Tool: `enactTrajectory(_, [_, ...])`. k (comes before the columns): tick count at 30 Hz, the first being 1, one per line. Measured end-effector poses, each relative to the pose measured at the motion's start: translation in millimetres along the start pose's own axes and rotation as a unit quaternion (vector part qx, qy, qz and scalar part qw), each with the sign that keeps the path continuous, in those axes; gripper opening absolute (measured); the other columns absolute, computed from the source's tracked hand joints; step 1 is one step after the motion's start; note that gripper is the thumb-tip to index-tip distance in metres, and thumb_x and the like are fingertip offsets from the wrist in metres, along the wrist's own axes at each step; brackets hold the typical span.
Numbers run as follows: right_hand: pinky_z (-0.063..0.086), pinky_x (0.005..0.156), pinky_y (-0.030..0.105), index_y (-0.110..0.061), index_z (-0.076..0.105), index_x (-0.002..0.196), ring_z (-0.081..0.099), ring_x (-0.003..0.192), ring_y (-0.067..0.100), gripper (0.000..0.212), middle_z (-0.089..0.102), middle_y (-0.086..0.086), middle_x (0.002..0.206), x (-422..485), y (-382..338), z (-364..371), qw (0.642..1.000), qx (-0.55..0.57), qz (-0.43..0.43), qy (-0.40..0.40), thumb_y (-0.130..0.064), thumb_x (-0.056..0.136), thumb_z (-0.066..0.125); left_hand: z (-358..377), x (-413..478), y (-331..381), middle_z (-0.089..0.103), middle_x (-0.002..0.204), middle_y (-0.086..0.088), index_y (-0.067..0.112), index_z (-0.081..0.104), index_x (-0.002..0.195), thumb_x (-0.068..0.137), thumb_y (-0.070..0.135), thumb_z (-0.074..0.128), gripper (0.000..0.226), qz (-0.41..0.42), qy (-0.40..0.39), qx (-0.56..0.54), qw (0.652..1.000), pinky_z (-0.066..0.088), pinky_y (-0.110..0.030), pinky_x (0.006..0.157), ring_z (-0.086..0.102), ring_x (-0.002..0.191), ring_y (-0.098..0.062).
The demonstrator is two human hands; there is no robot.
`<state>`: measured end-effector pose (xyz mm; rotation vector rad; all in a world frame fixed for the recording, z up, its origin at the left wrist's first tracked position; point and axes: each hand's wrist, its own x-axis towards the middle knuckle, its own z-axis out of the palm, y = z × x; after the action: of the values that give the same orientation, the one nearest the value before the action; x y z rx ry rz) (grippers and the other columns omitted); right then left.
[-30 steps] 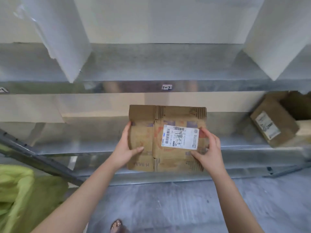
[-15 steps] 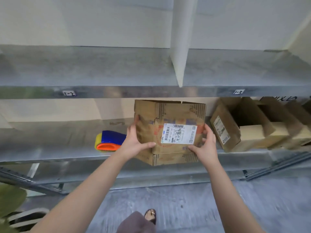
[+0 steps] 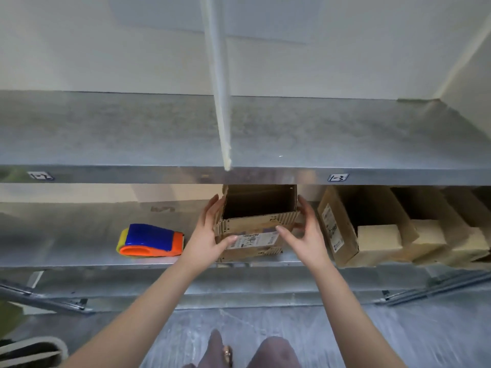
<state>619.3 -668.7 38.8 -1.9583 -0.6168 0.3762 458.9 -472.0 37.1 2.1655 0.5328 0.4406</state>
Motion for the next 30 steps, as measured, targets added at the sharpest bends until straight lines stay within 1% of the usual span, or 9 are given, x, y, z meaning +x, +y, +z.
enactTrajectory(4, [0.035,0.111,0.034,-0.052,0.046,0.125,0.039,0.132,0.008,0.051,0.042,-0.01,0.143,1,-3,-3,0.998,-0.025,-0.028,-0.046,-0.042,0.082,0.073,6,-11,7,0.014,0.154,0.015,0.06,0.02,0.138,0.083,0.048,0.068,0.074,-0.018,-0.009,0.002,1.0,0.018,-0.038,0.116,0.013,0.143,-0.014])
enactTrajectory(7, [0.034,0.114,0.037,-0.038,0.062,0.116,0.041,0.127,0.006,0.038,0.044,-0.01,0.136,-5,3,-6,0.998,0.029,0.023,-0.06,-0.048,0.08,0.07,5,-14,7,0.032,0.145,0.013,0.051,0.03,0.134,0.079,0.06,0.063,0.065,-0.067,-0.014,-0.032,0.997,0.022,-0.041,0.117,0.02,0.138,-0.008])
enactTrajectory(9, [0.036,0.113,0.042,-0.029,0.061,0.12,0.044,0.128,0.013,0.05,0.048,-0.004,0.136,-6,6,-10,0.996,0.045,0.061,-0.049,-0.055,0.078,0.068,1,-13,8,0.04,0.14,0.015,0.045,0.04,0.133,0.077,0.065,0.059,0.063,-0.07,0.006,-0.023,0.997,0.031,-0.043,0.113,0.03,0.133,-0.007])
enactTrajectory(11, [0.04,0.108,0.04,-0.028,0.047,0.13,0.048,0.127,0.019,0.063,0.051,-0.002,0.134,1,6,-15,0.997,0.023,0.061,-0.032,-0.048,0.077,0.075,-3,-8,12,0.038,0.14,0.014,0.043,0.038,0.136,0.077,0.054,0.071,0.069,-0.06,0.04,-0.01,0.997,0.037,-0.038,0.109,0.036,0.128,-0.007])
enactTrajectory(14, [0.038,0.109,0.043,-0.039,0.023,0.144,0.038,0.135,0.019,0.095,0.039,-0.004,0.145,21,3,-21,0.995,0.021,0.055,-0.078,-0.044,0.071,0.082,-12,10,16,0.017,0.148,0.011,0.041,0.012,0.147,0.072,0.039,0.082,0.103,-0.103,0.021,-0.016,0.994,0.036,-0.027,0.1,0.035,0.125,-0.009])
enactTrajectory(16, [0.043,0.106,0.053,-0.056,0.016,0.144,0.03,0.141,0.019,0.104,0.029,-0.01,0.154,35,-1,-21,0.989,0.041,0.061,-0.126,-0.051,0.065,0.082,-19,22,19,0.015,0.148,0.013,0.041,0.009,0.148,0.072,0.037,0.082,0.105,-0.132,-0.031,-0.018,0.991,0.037,-0.028,0.097,0.038,0.121,-0.012])
enactTrajectory(21, [0.055,0.09,0.051,-0.062,0.046,0.111,0.054,0.122,0.022,0.052,0.047,-0.031,0.124,46,4,-17,0.988,0.029,0.035,-0.15,-0.044,0.073,0.077,-21,27,8,0.038,0.141,0.016,0.039,0.052,0.12,0.073,0.042,0.08,0.054,-0.103,-0.035,-0.024,0.994,0.037,-0.029,0.1,0.044,0.125,-0.009])
enactTrajectory(27, [0.054,0.091,0.05,-0.047,0.049,0.114,0.056,0.118,0.021,0.044,0.046,-0.036,0.113,32,24,-33,0.991,-0.047,0.037,-0.119,-0.038,0.08,0.076,-1,7,4,0.025,0.151,0.023,0.043,0.042,0.137,0.078,0.045,0.074,0.067,-0.059,-0.09,-0.038,0.993,0.026,-0.021,0.11,0.03,0.134,0.004])
enactTrajectory(30, [0.054,0.092,0.049,-0.05,0.049,0.115,0.06,0.115,0.023,0.044,0.053,-0.024,0.118,26,31,-25,0.988,-0.057,0.056,-0.132,-0.043,0.079,0.075,11,5,-8,0.022,0.155,0.016,0.032,0.041,0.143,0.084,0.041,0.07,0.066,-0.075,-0.099,0.008,0.992,0.025,-0.029,0.115,0.026,0.139,-0.004])
